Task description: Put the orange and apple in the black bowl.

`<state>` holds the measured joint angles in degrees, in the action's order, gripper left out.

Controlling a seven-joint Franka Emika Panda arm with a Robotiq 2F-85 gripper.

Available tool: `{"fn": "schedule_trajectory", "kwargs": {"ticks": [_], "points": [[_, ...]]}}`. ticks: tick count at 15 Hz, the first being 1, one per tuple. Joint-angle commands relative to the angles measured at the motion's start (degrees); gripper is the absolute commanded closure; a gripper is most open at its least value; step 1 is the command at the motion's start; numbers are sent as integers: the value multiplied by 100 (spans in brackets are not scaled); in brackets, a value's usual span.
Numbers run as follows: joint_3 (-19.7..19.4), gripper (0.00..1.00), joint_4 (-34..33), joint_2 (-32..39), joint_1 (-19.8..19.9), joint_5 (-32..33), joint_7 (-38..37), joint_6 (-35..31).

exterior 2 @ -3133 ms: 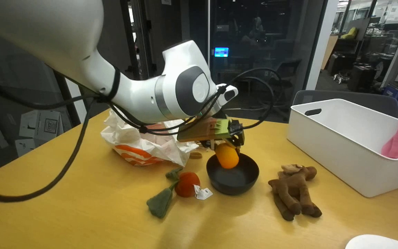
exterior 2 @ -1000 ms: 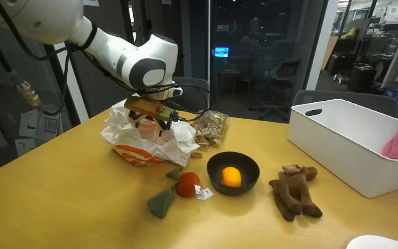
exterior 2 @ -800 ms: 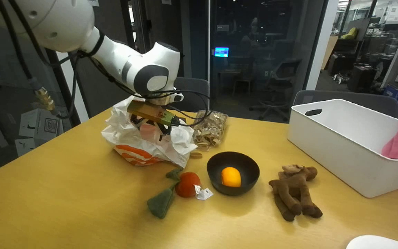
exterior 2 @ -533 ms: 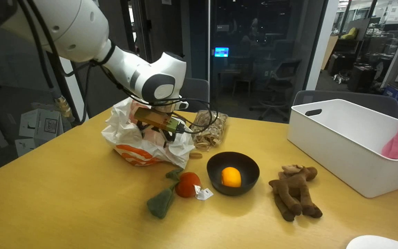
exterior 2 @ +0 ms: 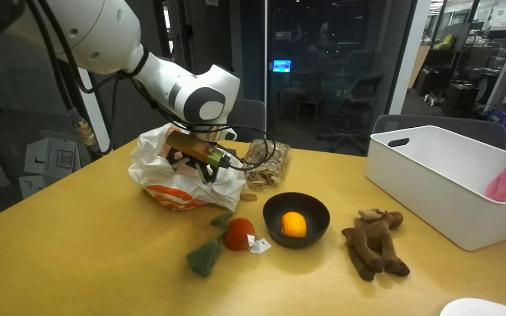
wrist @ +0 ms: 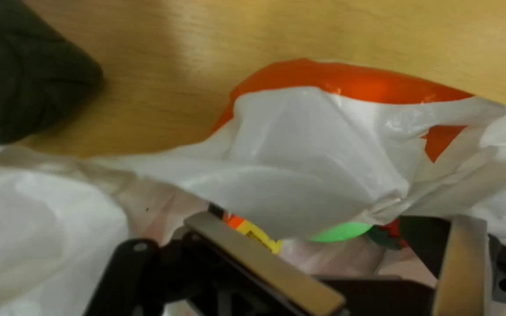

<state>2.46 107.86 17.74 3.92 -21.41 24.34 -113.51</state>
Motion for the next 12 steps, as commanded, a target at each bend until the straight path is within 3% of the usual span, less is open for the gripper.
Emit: {"fn": "schedule_trajectory", "kwargs": {"ticks": [1, 5, 8, 12], "points": [[74, 0, -35, -108, 3, 173, -5, 817], [3, 0, -19, -68, -69, 682, 44, 1164], [1, 0, 57, 44, -129, 1370, 245, 596], [149, 0, 276, 64, -172, 1495, 410, -352]]}}
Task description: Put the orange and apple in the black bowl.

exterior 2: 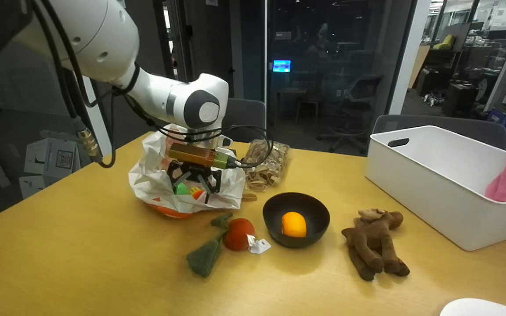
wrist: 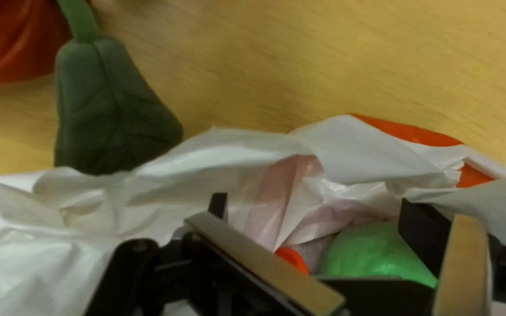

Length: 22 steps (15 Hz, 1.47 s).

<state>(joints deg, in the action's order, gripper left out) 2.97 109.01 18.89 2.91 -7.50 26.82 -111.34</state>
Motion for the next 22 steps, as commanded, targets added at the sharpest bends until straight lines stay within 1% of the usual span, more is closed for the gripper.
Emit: {"fn": "schedule_trajectory", "kwargs": {"ticks": [1, 3, 5, 7, 10, 12, 13, 15, 17, 19, 20, 21, 22], "points": [[139, 0, 221, -68, -94, 99, 208, -789], [182, 0, 303, -99, -143, 184, 237, -1098], [213, 0, 348, -124, -172, 218, 167, -1267], [206, 0, 421, -199, -248, 439, 111, -1439], [207, 0, 474, -359, -345, 823, 61, -1377], [221, 0, 487, -532, -408, 1091, 100, -1154], [262, 0, 490, -621, -400, 1058, 203, -1003], [340, 0, 430, -695, -341, 782, 466, -724], [405, 0, 392, -730, -280, 477, 882, -579], [423, 0, 402, -722, -281, 255, 1336, -638], [428, 0, 440, -694, -300, 233, 1592, -825], [422, 0, 436, -649, -322, 263, 1796, -893], [402, 0, 444, -578, -355, 432, 1977, -1048]]}}
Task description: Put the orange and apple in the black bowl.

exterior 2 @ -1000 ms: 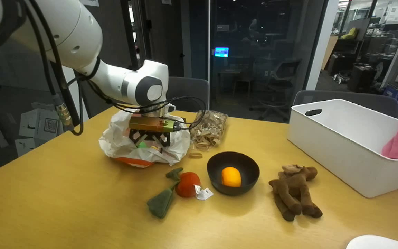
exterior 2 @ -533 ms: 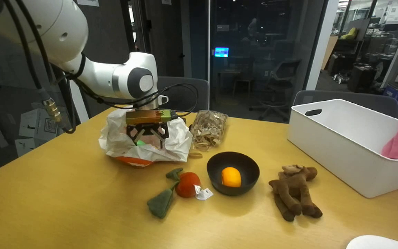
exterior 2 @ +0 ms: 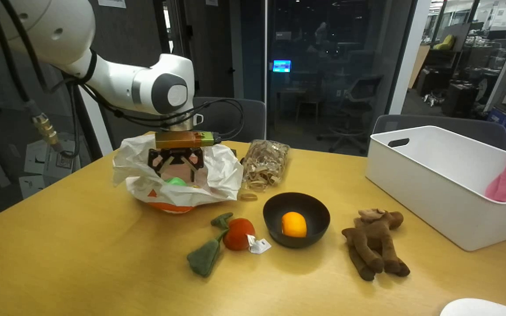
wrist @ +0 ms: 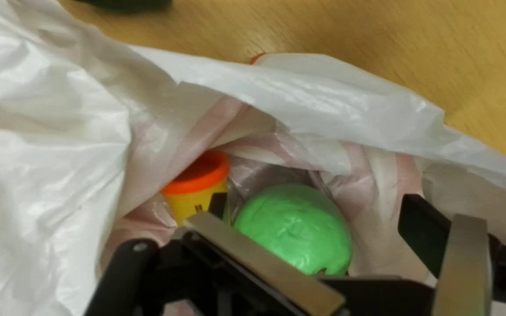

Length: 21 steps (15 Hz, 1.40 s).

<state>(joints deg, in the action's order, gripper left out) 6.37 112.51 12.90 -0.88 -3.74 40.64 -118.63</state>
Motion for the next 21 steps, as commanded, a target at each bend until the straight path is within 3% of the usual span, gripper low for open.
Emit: {"fn": "schedule_trajectory", "kwargs": {"ticks": [1, 4, 12, 19, 20, 21], "points": [[43, 0, 120, 76, -5, 230, 759, -542], [42, 0, 127, 262, -5, 370, 977, -873], [424, 0, 130, 451, 75, -499, 2170, -991], [399, 0, 99, 725, 110, -455, 2808, -1232], [414, 25, 100, 747, 129, -488, 2870, -1261], [411, 27, 92, 760, 127, -476, 2874, -1244]]}}
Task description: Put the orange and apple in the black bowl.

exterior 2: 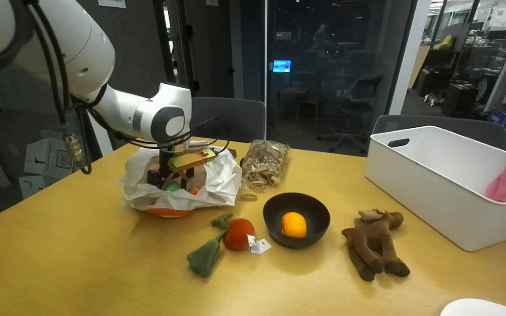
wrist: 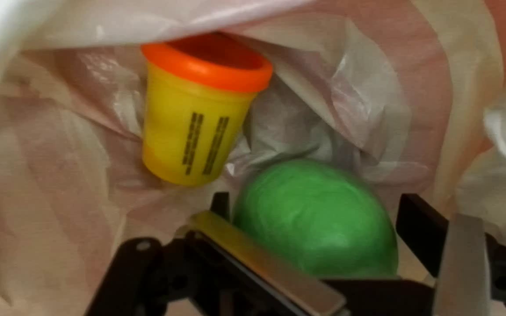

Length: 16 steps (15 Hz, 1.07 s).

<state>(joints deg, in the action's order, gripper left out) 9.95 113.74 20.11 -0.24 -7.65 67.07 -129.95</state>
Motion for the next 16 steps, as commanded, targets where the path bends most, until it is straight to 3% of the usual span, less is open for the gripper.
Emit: {"fn": "schedule_trajectory", "kwargs": {"ticks": [1, 2, 9, 16], "points": [[65, 34, -47, 45, 75, -124, 245, -52], [58, 40, -64, 29, 69, -136, 204, -47], [-169, 43, -159, -268, -101, 287, -719, 92], [-525, 43, -208, -894, -300, 1937, -2492, 302]]}}
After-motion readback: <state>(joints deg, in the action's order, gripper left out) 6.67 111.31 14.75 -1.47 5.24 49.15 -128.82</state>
